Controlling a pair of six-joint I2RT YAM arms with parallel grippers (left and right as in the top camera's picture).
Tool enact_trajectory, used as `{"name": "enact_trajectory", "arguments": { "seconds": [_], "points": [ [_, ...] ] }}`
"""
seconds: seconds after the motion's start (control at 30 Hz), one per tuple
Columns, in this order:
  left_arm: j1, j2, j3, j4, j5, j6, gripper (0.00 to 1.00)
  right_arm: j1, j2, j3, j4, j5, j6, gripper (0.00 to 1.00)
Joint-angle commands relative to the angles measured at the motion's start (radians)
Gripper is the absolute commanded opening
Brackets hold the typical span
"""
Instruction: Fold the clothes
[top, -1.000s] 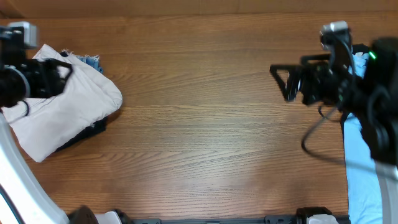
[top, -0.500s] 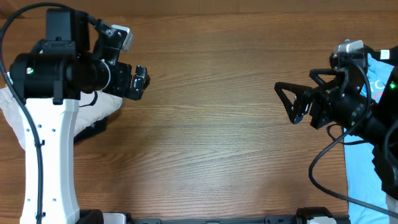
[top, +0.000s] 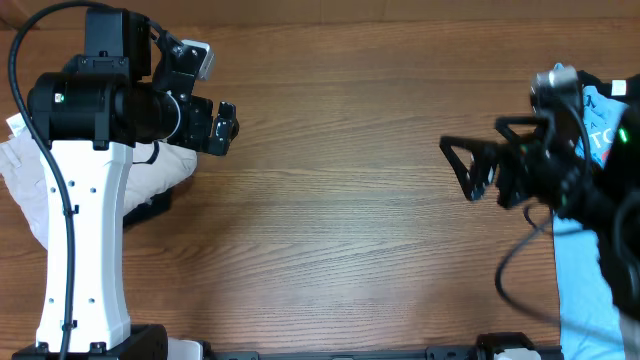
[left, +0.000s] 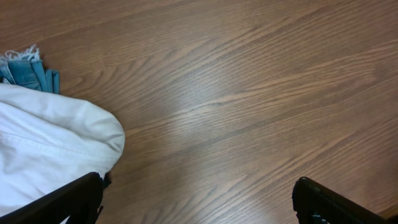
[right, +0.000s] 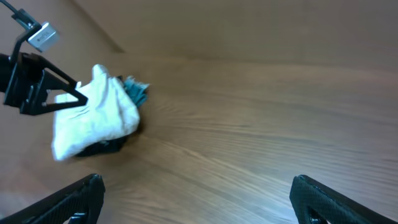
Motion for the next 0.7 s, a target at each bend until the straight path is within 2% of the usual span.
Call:
{"name": "enact_trajectory", "arguments": {
  "seconds": [0.0,0.1,0.17,0.27,0.47,0.67],
  "points": [
    [-0.002,0.002,-0.002,0.001,-0.011,-0.014,1.00,-0.003,-0.156,-0.101,0.084,0.183,-0.024,1.00],
    [-0.002,0.002,-0.002,0.001,-0.011,-0.014,1.00,-0.003,-0.309,-0.318,0.270,0.334,-0.024,1.00],
    [-0.002,0.002,-0.002,0.001,-0.011,-0.014,1.00,-0.004,-0.420,-0.510,0.378,0.369,-0.024,1.00],
    [-0.002,0.002,-0.002,0.001,-0.011,-0.014,1.00,-0.004,-0.557,-0.777,0.438,0.367,-0.013,1.00],
    [-0.002,0.002,-0.002,0.001,-0.011,-0.014,1.00,-0.004,-0.772,-1.080,0.472,0.356,-0.013,1.00],
    [-0.002,0.002,-0.002,0.001,-0.011,-0.014,1.00,-0.004,-0.894,-1.260,0.526,0.345,-0.012,1.00]
  ]
}}
